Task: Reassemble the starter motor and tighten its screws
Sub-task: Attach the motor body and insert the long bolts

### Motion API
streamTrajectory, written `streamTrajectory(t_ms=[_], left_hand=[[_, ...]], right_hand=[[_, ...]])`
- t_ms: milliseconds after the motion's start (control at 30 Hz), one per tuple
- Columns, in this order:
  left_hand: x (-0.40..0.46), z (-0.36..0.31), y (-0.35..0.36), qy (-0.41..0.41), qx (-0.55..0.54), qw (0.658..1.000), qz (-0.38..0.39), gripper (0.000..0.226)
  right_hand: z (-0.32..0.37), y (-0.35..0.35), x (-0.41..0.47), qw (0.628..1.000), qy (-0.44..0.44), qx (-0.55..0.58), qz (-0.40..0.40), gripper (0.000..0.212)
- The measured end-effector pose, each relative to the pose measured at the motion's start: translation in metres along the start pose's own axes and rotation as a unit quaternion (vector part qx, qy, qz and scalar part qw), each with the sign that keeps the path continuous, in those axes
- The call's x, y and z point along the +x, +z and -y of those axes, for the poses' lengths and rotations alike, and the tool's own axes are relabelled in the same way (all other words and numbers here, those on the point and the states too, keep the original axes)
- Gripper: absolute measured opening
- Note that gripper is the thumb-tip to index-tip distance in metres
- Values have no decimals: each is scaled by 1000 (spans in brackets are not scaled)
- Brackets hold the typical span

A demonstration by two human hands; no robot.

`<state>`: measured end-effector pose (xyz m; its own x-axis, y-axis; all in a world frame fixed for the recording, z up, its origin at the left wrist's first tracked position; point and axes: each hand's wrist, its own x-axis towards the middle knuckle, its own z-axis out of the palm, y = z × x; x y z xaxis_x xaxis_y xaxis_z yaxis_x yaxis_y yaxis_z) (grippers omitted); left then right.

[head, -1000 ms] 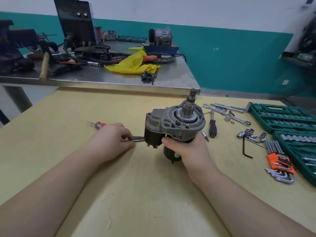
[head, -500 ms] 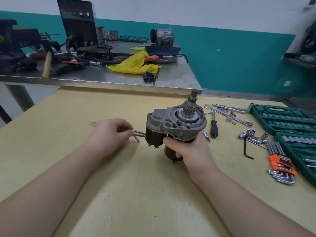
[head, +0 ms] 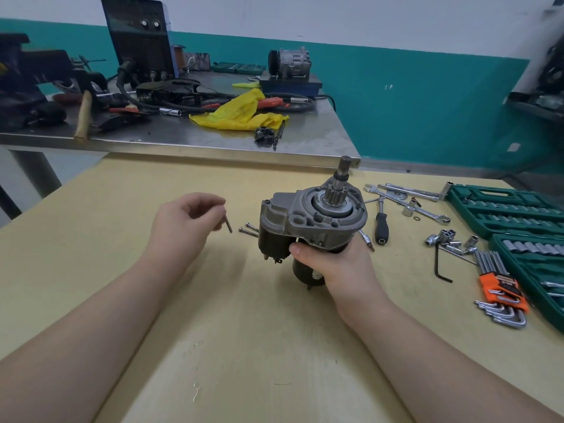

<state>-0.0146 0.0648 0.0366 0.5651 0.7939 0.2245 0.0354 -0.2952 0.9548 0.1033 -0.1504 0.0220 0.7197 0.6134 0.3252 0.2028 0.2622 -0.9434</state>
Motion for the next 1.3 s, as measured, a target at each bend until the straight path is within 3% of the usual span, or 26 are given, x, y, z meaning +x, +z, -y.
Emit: streamTrajectory(t_ms=[100, 167, 233, 333, 500, 800, 1133, 1300], left_hand=[[-11, -41, 3, 68, -92, 993, -29, 16], [-26, -71, 9, 165, -106, 981, -1, 18], [-40, -91, 17, 261, -71, 962, 46, 21], [-47, -102, 29, 324, 14, 942, 87, 28], [-45, -100, 40, 289, 46, 950, 110, 35], [-49, -104, 44, 295, 20, 946, 133, 38], [-41, -104, 37, 411, 153, 887, 144, 22], [-46, -101, 39, 335, 95, 923, 162, 29]], right_hand=[[-1, -1, 0, 1000, 18, -6, -6, 45], [2, -1, -1, 999, 30, -7, -10, 43], [4, 0, -1, 999, 32, -2, -4, 41], [6, 0, -2, 1000, 29, 6, -4, 44], [3, -1, -1, 999, 48, 2, -8, 36], [1, -2, 0, 998, 63, -13, -18, 51], [-2, -2, 1, 998, 68, -9, -14, 40], [-5, -4, 2, 997, 67, -21, -24, 43]])
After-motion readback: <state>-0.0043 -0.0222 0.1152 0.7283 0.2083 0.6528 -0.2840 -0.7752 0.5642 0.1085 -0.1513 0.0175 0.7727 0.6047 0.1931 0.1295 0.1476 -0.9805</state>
